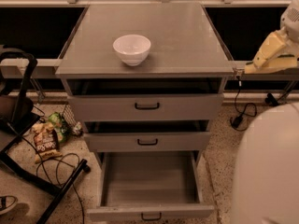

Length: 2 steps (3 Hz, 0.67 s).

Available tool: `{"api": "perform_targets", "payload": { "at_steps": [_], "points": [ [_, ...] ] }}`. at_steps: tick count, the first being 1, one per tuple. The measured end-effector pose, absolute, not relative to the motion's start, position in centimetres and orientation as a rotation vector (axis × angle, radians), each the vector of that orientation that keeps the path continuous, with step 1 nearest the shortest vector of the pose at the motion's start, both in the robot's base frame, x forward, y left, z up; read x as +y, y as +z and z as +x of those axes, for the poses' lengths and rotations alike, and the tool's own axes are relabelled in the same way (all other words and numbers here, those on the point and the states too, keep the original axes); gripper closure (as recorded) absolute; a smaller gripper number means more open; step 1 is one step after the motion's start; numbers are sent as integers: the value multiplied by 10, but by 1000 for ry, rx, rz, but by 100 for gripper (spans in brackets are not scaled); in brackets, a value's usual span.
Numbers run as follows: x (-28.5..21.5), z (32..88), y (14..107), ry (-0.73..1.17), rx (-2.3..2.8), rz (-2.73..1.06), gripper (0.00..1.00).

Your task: Place sponge into bottom drawer

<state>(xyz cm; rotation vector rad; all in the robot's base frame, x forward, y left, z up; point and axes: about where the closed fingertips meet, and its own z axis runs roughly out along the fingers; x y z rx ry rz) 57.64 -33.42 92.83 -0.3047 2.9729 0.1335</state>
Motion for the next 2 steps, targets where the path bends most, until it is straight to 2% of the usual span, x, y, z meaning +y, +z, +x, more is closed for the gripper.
{"api": "perform_targets", "payload": {
  "at_steps": [1,2],
  "points": [
    [-337,564,914,158,2992,-281,100],
    [-337,577,908,169,2974,-267,100]
  ]
}}
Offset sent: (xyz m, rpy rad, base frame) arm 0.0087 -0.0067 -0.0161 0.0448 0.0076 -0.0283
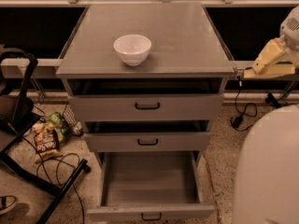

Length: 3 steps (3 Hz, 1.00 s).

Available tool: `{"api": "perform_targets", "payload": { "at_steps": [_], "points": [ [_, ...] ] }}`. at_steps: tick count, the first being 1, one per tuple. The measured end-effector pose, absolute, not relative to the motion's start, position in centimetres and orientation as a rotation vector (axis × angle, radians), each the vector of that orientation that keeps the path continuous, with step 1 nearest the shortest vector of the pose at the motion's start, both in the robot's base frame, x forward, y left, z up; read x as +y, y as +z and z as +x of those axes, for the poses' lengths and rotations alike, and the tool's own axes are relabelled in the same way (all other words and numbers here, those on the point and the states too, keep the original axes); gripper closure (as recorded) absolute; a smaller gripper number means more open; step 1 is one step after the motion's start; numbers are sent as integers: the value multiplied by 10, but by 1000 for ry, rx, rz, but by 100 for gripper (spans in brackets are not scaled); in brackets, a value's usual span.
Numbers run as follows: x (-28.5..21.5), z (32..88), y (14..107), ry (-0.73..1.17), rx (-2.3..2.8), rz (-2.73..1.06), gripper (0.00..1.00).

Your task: Place sponge into bottom drawer

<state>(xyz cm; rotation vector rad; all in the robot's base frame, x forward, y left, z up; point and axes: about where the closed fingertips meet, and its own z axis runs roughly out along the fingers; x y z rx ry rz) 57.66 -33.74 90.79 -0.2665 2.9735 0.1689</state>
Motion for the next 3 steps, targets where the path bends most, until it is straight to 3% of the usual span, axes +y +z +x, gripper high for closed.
{"api": "perform_targets", "payload": {
  "at_steps": [1,3],
  "points": [
    [-340,590,835,383,2948,-199,100],
    [-341,536,679,838,2935,-42,100]
  ]
}}
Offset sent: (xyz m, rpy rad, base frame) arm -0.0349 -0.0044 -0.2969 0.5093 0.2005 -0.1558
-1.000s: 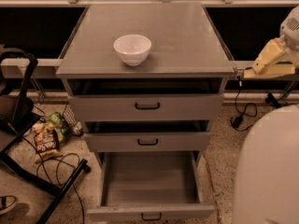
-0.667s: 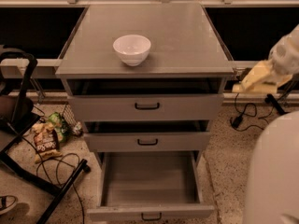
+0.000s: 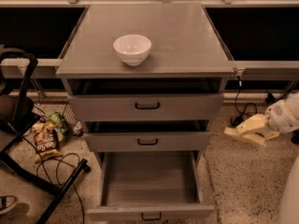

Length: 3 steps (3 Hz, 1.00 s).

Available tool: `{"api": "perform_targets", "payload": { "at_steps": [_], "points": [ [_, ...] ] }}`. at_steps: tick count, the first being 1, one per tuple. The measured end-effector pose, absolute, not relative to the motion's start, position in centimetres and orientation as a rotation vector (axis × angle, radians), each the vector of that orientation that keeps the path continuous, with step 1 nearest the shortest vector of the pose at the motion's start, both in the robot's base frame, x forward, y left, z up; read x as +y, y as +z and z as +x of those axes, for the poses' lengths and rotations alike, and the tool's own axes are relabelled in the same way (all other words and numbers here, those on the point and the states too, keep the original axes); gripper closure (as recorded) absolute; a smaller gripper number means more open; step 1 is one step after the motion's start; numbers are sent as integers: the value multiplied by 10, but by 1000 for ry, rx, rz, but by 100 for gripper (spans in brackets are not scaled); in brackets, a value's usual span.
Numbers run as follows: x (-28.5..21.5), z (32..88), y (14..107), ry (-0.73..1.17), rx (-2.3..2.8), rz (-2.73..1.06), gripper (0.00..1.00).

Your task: Place sponge into bottom drawer

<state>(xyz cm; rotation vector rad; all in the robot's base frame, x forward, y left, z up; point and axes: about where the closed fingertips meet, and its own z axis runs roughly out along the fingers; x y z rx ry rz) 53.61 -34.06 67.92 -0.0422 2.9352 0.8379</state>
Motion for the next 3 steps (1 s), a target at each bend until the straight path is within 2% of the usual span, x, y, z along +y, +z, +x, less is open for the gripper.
{"api": "perform_targets", "payload": {
  "at_steps": [1,2,3],
  "points": [
    [-343,490,650,997,2868,-21,100],
    [-340,473,625,1147,2800,-23,100],
    [-340,473,625,1148,2800,-23,100]
  ]
}}
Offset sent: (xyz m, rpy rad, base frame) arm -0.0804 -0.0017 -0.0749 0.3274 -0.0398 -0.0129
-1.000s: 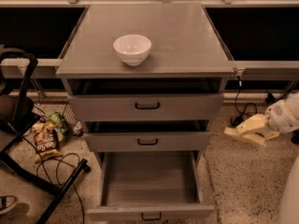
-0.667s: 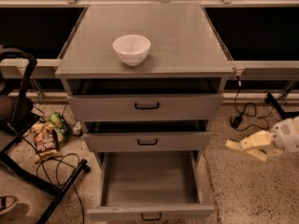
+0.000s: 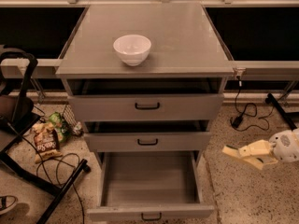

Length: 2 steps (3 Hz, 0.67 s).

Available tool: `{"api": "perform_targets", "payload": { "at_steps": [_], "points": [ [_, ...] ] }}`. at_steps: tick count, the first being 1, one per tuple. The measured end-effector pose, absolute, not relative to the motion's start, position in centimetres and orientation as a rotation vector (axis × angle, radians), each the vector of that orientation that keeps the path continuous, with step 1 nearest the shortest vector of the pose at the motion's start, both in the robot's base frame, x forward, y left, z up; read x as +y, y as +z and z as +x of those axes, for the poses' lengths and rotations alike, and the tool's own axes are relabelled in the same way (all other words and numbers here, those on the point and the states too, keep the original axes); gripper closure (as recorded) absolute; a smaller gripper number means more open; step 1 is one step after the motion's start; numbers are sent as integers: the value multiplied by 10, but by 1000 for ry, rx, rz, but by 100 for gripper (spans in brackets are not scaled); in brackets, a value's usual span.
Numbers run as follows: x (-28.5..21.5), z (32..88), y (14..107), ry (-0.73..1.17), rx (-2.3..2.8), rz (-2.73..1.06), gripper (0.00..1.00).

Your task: Place sponge into bottom drawer

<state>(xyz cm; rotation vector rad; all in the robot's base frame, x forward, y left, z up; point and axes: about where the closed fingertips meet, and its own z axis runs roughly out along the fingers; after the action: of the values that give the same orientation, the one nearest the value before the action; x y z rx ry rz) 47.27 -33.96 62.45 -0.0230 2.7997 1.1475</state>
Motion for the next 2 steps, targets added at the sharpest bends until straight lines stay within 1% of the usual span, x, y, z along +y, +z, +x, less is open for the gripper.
{"api": "perform_targets", "payload": {
  "at_steps": [1,2],
  "points": [
    [-314,494,588,1248,2778,-40,100],
    [-251,531,489,1456,2755,-30,100]
  ]
}}
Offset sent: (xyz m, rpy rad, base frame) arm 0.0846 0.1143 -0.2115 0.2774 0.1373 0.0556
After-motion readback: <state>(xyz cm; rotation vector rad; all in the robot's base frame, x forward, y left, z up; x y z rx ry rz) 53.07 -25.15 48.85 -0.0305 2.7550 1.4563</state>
